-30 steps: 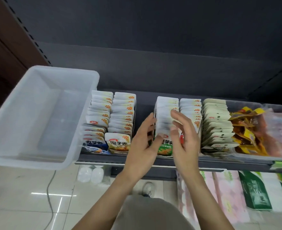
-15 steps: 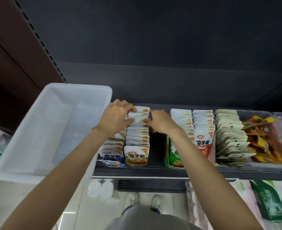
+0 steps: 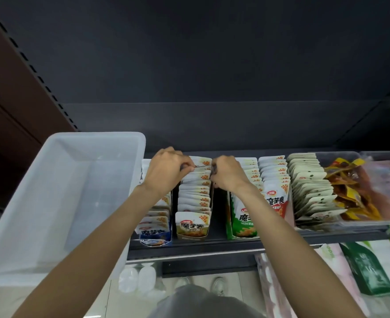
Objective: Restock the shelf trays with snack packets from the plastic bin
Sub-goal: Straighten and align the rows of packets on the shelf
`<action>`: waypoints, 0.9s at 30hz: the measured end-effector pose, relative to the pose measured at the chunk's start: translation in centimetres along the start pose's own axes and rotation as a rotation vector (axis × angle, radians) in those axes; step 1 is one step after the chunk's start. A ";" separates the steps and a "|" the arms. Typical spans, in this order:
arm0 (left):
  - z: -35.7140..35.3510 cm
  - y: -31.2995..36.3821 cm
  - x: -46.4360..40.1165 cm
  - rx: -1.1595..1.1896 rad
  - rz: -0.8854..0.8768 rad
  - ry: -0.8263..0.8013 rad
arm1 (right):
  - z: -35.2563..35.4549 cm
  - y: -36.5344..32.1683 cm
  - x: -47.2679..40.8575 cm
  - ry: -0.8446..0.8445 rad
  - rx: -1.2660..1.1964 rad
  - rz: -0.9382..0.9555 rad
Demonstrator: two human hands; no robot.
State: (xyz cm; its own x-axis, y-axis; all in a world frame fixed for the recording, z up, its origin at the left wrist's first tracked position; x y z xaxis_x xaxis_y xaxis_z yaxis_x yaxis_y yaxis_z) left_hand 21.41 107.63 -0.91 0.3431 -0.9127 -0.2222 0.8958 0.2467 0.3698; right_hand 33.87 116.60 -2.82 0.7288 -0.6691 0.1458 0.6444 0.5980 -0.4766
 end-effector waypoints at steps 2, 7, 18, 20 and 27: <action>-0.4 0.7 0.0 0.008 -0.008 0.008 | 0.1 0.3 0.0 -0.002 0.032 -0.002; -0.2 0.4 -0.1 -0.032 -0.067 0.043 | 0.9 0.2 -0.2 -0.033 0.062 0.070; 0.5 0.7 -0.5 -0.192 -0.219 0.107 | 2.2 -0.9 -0.2 -0.090 0.173 0.457; 0.6 0.6 0.0 -0.160 -0.224 0.140 | 2.3 -0.9 -0.4 -0.057 0.191 0.476; 0.2 -0.7 1.8 -0.170 -0.062 0.008 | 2.5 -1.3 -1.3 -0.100 0.135 0.476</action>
State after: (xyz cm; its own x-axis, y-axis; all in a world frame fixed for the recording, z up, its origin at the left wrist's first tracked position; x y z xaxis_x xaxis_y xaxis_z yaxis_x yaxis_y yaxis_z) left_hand 21.37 105.75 -1.36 0.2873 -0.9253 -0.2474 0.9499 0.2421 0.1977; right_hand 32.70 117.80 -0.19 0.9634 -0.2671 0.0249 0.2549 0.8827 -0.3949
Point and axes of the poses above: each hand's wrist, its own x-axis away from the middle knuckle, its own z-axis out of the back of the hand, y = z × x, the point moved 4 cm from there along -x, towards the middle knuckle, and after that the axes turned 9 degrees about z, right-handed, at the moved point
